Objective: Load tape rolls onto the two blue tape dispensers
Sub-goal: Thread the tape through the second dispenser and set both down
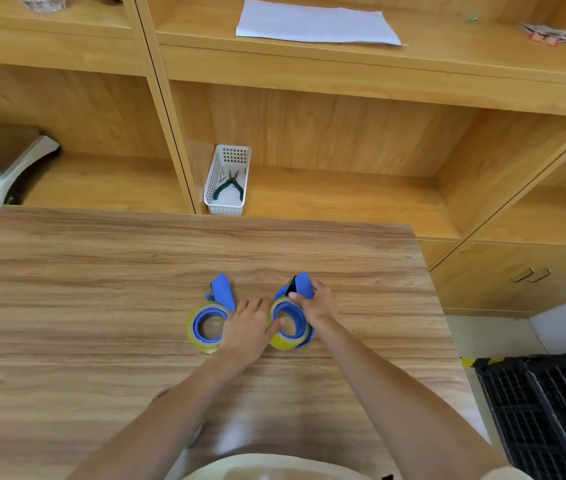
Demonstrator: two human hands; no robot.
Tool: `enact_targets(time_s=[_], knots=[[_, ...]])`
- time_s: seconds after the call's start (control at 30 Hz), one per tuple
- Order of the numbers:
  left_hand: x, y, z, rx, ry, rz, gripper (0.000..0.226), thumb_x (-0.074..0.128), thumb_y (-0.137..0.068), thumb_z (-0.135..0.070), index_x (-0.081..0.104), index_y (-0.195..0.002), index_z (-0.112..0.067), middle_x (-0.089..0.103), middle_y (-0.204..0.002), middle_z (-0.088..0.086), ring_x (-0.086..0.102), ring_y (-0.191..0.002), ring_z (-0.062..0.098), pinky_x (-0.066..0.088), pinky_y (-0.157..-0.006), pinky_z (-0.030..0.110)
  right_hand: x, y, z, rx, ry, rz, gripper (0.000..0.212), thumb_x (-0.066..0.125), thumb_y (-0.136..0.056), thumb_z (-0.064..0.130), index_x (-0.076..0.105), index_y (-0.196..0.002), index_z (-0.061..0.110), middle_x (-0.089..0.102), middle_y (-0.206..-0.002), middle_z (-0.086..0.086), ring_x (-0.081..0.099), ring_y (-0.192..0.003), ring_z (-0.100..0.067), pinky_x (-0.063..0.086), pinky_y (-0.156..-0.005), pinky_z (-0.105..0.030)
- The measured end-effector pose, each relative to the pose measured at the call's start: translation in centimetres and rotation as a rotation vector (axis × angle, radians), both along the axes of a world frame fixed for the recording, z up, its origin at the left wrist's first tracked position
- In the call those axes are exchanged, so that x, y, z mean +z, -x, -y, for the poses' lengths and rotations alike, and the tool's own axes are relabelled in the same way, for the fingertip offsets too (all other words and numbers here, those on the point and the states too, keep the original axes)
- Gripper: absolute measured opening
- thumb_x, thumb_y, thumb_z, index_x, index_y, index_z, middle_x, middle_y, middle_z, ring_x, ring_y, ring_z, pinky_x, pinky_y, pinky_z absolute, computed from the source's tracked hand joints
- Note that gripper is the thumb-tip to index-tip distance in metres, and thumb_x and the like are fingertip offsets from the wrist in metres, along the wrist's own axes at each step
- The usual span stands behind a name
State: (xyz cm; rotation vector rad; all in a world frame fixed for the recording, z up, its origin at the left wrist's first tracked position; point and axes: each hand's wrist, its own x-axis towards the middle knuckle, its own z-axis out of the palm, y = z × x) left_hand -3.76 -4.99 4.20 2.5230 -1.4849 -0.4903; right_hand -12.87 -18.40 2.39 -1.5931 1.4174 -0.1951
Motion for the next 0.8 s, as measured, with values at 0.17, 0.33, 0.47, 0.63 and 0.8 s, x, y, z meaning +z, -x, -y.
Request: enact_targets(time_s=[0.17, 0.33, 0.47, 0.63, 0.8], knots=[[-0.8, -0.5, -0.2, -0.091, -0.211, 0.175, 0.055, 0.046, -0.092, -0.058, 0.051, -0.130, -0.019, 0.063, -0.125, 0.001, 0.046, -0.125, 0.024, 0.032, -0.102, 0.038, -0.1, -0.7, -1.7, 0.070, 0.102, -0.112, 0.064, 0.078, -0.075, 0.039, 0.055, -0.134, 0.025, 0.063, -0.127, 0.003, 0.061, -0.115, -0.021, 0.052, -0.086, -0.036], [-1.4, -1.0, 0.1, -0.113, -0.311, 0.207, 0.055, 0.049, -0.092, -0.057, 0.052, -0.129, -0.017, 0.065, -0.121, 0.007, 0.046, -0.127, 0.025, 0.030, -0.106, 0.040, -1.0, -1.4, -2.3, 0.084, 0.099, -0.137, 0.070, 0.081, -0.074, 0.034, 0.052, -0.137, 0.027, 0.061, -0.133, 0.004, 0.057, -0.123, -0.019, 0.051, -0.094, -0.038], [-1.7, -1.5, 0.4, -0.143, -0.361, 0.230, 0.053, 0.049, -0.093, -0.056, 0.054, -0.128, -0.017, 0.065, -0.121, 0.008, 0.044, -0.127, 0.027, 0.028, -0.107, 0.041, -1.5, -2.0, -2.2, 0.066, 0.082, -0.157, 0.068, 0.083, -0.070, 0.034, 0.056, -0.132, 0.029, 0.064, -0.128, 0.007, 0.061, -0.116, -0.017, 0.054, -0.088, -0.036], [-2.1, -1.9, 1.0, -0.166, -0.395, 0.227, 0.051, 0.048, -0.093, -0.055, 0.057, -0.125, -0.017, 0.065, -0.120, 0.008, 0.042, -0.127, 0.027, 0.027, -0.107, 0.042, -1.9, -2.5, -1.7, 0.111, 0.072, -0.183, 0.069, 0.082, -0.073, 0.034, 0.054, -0.136, 0.028, 0.062, -0.133, 0.006, 0.059, -0.121, -0.019, 0.052, -0.091, -0.035], [-2.2, -2.2, 1.3, -0.186, -0.405, 0.226, 0.051, 0.048, -0.092, -0.056, 0.057, -0.125, -0.018, 0.066, -0.118, 0.007, 0.044, -0.125, 0.027, 0.028, -0.105, 0.041, -2.0, -2.3, -1.6, 0.185, 0.087, -0.214, 0.069, 0.074, -0.081, 0.037, 0.045, -0.143, 0.028, 0.055, -0.141, 0.007, 0.055, -0.126, -0.019, 0.048, -0.088, -0.032]])
